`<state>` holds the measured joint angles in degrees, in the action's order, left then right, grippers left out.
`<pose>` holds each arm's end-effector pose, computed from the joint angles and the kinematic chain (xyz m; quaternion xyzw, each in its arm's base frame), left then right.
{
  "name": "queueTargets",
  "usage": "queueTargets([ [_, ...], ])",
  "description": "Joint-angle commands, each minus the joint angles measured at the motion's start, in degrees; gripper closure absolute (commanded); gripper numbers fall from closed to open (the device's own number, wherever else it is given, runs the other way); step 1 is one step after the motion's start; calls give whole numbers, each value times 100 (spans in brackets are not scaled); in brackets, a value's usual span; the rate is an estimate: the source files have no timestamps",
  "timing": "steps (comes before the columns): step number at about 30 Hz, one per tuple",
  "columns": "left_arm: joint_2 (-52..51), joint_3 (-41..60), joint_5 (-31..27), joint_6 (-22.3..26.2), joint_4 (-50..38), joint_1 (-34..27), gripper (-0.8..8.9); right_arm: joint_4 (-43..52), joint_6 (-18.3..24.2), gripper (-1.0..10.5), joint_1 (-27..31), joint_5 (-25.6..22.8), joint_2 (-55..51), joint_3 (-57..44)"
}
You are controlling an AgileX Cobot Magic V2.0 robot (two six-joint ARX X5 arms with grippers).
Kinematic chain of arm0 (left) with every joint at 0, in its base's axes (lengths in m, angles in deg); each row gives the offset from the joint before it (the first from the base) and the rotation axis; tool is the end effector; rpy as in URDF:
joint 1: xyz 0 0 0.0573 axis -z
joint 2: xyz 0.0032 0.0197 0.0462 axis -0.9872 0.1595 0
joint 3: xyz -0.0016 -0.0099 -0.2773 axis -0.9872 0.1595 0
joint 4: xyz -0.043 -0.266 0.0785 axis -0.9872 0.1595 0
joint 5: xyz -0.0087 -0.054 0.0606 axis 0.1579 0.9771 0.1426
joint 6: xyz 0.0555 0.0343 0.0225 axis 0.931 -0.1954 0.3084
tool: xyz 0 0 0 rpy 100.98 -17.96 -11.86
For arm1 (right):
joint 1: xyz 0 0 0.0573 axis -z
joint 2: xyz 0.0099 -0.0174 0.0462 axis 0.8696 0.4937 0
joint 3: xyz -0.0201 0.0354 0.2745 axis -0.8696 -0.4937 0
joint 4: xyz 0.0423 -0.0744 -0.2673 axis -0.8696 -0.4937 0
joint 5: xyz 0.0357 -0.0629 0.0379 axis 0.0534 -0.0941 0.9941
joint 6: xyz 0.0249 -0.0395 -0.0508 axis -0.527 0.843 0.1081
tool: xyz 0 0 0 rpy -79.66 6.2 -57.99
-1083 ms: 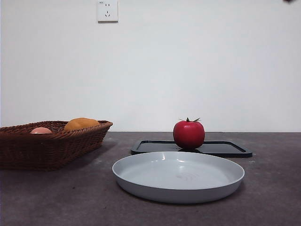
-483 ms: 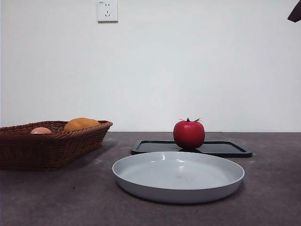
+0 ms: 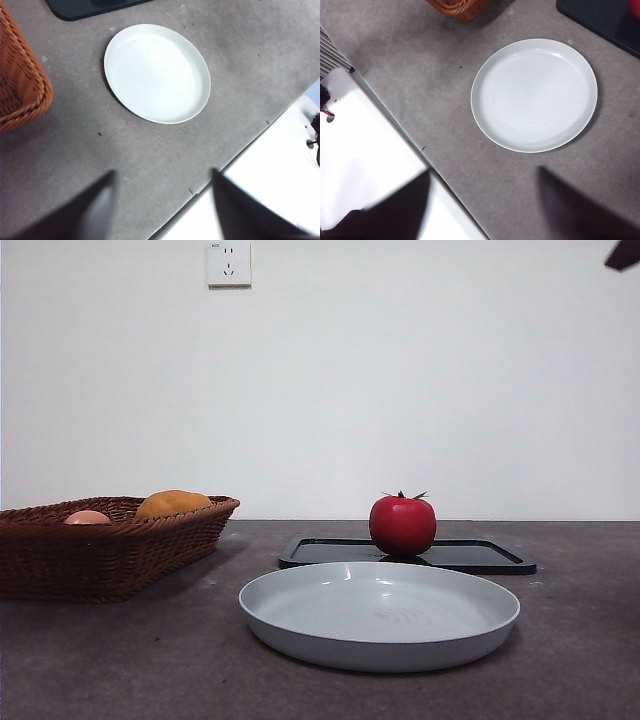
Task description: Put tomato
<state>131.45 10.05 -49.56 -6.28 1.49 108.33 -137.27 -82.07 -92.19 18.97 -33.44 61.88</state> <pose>0.1334 -0.0917 0.3193 -0.0114 0.3937 -0.3760 0.8388 0.1350 0.1059 0.3336 -0.0217 0.4139 0.4008 0.8171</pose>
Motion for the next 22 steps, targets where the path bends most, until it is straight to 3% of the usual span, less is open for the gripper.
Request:
queueTargets([
  [1,26,-90,7,44,-28,26,805,52,-44,883,-39,22,44,46],
  [3,26,-90,7,44,-28,26,805,52,-42,935,-39,24,42,46],
  [22,26,-90,7,44,-26,26,805,59,-42,935,-39,22,42,46],
])
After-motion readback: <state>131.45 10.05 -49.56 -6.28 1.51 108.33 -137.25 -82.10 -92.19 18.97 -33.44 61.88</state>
